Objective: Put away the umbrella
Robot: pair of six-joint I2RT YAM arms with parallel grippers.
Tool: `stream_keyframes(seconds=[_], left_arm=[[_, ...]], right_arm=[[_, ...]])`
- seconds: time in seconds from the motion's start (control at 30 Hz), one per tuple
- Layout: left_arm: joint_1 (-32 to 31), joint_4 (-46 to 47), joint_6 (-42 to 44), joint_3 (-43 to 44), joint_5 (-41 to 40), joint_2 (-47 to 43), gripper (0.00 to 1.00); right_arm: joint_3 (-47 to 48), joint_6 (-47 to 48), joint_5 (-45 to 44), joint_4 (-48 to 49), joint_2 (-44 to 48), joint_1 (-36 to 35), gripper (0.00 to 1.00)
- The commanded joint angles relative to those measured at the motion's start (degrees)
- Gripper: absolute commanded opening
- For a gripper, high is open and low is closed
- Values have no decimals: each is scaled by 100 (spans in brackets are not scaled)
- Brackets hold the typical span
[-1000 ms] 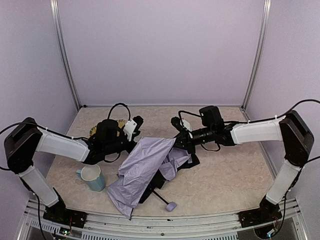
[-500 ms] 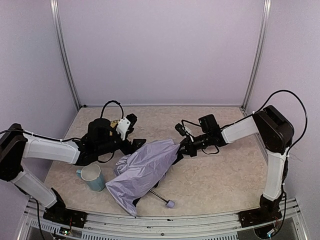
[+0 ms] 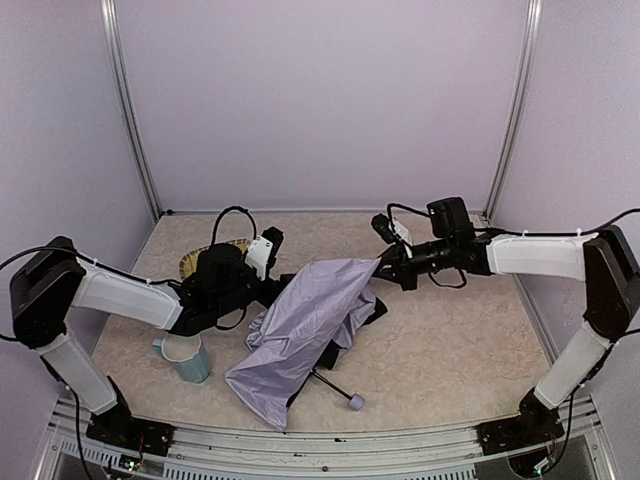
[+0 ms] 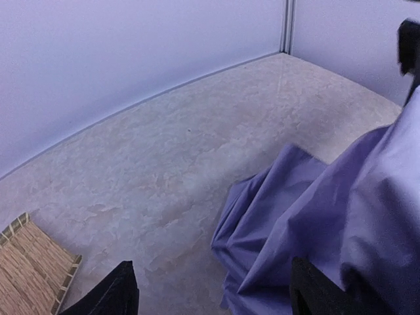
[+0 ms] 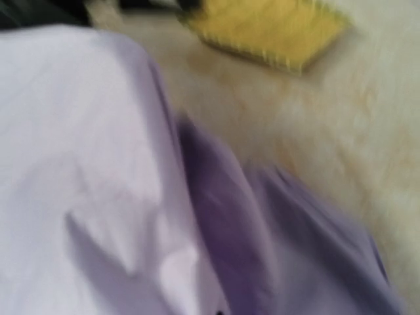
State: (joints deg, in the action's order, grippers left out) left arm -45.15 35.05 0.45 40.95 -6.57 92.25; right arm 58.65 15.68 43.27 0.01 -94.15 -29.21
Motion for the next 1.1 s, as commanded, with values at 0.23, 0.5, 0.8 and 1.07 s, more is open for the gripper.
stream_keyframes(seconds=[0.23,0.5,0.8,1.07], left_arm=[[716,1673,-2209,1045,1324,1220,83],[1475,4179,-4048,741,3071,1760,77],[1277,394,-2432,1388,1209,1171,80],[282,169,-841,1472,752,911,80]], right_arm=[[-573,960,-850,-1890,1927,-735,0],[-482,1001,-1031,-1972,2189,-771,0],[-433,1187,-990,-2110,2588,-649,0],[-527,624,-1947,-1595,2331,-647,54]])
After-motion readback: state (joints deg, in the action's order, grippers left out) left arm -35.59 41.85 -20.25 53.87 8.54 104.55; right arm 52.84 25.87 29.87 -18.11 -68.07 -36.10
